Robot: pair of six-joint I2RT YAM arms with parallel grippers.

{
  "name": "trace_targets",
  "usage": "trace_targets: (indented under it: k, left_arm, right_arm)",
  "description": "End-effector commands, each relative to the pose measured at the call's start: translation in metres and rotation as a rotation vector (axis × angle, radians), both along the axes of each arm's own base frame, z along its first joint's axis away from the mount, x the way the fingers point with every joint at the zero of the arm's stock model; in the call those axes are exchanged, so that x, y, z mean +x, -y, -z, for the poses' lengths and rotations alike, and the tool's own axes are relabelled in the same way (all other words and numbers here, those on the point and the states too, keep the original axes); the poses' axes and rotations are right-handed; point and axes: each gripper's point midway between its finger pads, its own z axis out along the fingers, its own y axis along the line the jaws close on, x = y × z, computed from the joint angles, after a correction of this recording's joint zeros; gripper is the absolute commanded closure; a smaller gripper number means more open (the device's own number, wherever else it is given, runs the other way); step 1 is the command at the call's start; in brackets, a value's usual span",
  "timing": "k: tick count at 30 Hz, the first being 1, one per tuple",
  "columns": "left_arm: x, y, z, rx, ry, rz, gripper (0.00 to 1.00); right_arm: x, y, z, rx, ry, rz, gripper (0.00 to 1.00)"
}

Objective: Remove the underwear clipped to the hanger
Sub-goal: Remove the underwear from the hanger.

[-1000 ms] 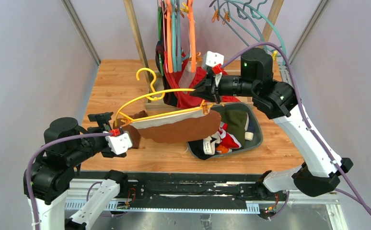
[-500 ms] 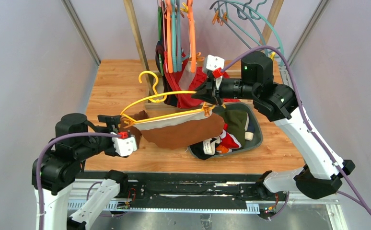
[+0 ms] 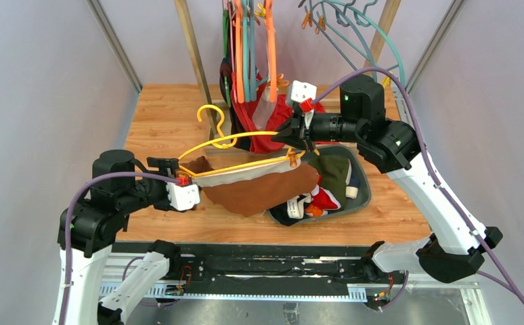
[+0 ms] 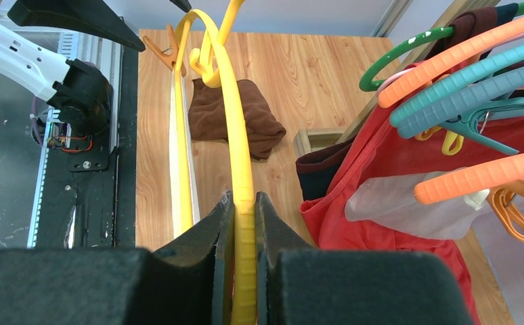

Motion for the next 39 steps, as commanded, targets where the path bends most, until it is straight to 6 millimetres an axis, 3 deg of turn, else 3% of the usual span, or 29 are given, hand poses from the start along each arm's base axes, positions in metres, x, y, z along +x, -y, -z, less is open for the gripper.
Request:
trace_targets:
  k: [1, 6, 11, 18, 30, 39]
  left_arm:
    - [0.003, 0.007, 0.0, -0.013, 0.015, 0.035, 0.27]
    - [0.006, 0.006, 0.005, -0.003, 0.009, 0.027, 0.35]
    - [0.002, 0.005, 0.008, 0.011, 0.024, 0.047, 0.35]
    - [-0.004, 0.009, -0.004, -0.018, 0.051, 0.064, 0.34]
    - [-0.001, 0.014, 0.016, 0.0, 0.004, 0.102, 0.36]
    - [0.005, 0.015, 0.016, 0.002, 0.009, 0.097, 0.44]
  right_arm:
    - [-0.01, 0.0, -0.017, 0.047, 0.05, -0.027, 0.99]
    - [-0.01, 0.001, -0.018, 0.048, 0.053, -0.022, 1.0]
    - [-0.007, 0.002, -0.016, 0.04, 0.063, -0.01, 0.99]
    - [-0.003, 0.003, -0.009, 0.023, 0.066, 0.004, 0.99]
    - [-0.007, 0.007, -0.015, 0.034, 0.081, 0.005, 0.99]
    - [-0.008, 0.007, -0.012, 0.031, 0.08, 0.003, 1.0]
